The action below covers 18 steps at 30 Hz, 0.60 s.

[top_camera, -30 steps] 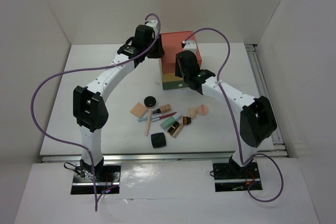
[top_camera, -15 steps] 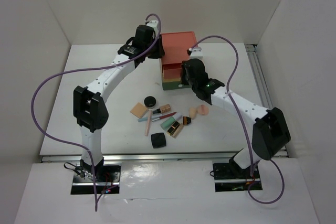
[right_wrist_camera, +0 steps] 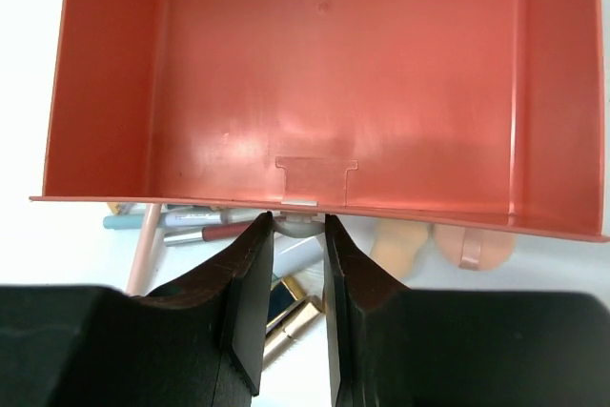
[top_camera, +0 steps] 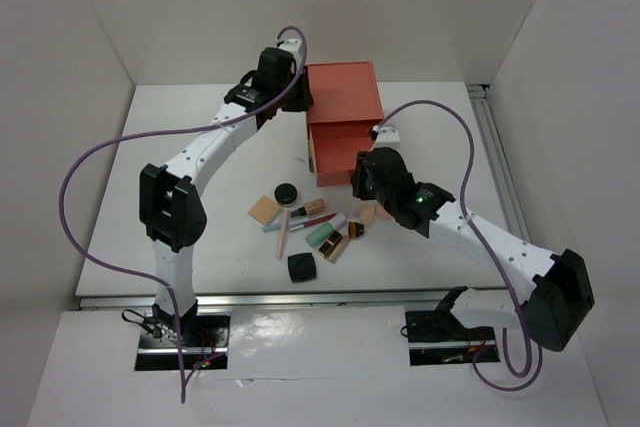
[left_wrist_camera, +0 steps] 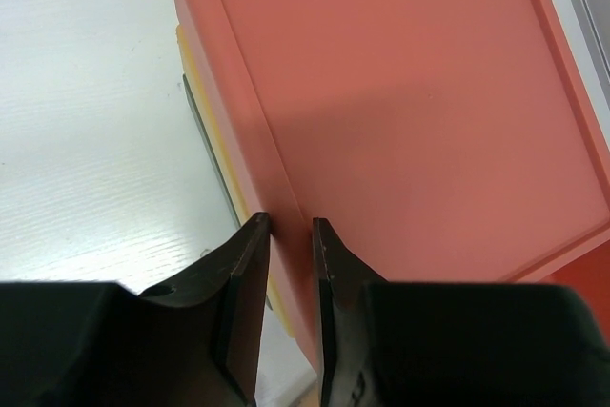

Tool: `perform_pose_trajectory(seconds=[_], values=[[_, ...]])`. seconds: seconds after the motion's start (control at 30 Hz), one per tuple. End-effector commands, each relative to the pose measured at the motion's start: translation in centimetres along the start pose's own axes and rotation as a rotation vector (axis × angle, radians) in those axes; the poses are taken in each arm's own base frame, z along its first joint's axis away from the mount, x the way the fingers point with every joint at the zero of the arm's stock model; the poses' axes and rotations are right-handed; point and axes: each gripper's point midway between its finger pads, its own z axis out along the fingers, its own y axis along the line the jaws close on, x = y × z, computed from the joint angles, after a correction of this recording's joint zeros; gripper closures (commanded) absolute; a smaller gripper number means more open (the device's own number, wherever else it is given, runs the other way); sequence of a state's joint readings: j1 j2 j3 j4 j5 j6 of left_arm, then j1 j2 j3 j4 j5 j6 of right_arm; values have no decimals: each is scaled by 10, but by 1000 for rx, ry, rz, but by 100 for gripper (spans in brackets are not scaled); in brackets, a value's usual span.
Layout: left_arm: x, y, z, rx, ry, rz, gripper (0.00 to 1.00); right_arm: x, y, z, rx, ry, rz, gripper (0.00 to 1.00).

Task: Organize the makeup

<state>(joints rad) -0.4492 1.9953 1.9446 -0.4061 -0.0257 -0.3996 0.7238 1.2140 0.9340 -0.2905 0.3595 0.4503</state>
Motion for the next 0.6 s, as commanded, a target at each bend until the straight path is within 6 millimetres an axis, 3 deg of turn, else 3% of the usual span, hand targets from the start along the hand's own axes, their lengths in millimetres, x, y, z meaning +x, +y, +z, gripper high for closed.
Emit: perform_pose_trajectory(seconds=[0.0,0.03,0.07,0.1,0.13,0.17,0.2,0.3,0.4,0.5,0.53,0.57], values=[[48,13,1,-47,164,13,67,-5,7,-11,-39,-15,34,93],[48,13,1,-47,164,13,62,-14,13,-14,-60,-35,35,89],[45,6,-4,-37,155,18,59,-19,14,-15,-65,-44,26,77],[41,5,-7,-34,146,18,55,-23,16,-16,-68,-52,18,54],[41,5,-7,-33,146,18,48,-27,17,-16,-69,-54,10,42],[36,4,-12,-28,133,29,26,-29,18,-18,-67,-51,9,31],[29,4,-17,-37,114,30,17,-30,17,-19,-67,-52,-7,18],[10,7,-30,-67,64,56,0,-27,18,-25,-76,-9,-32,7],[-22,3,-57,-73,-20,67,0,-15,20,-37,-106,42,-95,1],[-41,20,-95,-140,-84,48,0,11,40,-58,-242,142,-181,1],[-39,25,-106,-164,-88,36,0,14,45,-65,-268,152,-191,1],[-16,37,-108,-205,-45,25,0,18,51,-69,-288,157,-204,1]])
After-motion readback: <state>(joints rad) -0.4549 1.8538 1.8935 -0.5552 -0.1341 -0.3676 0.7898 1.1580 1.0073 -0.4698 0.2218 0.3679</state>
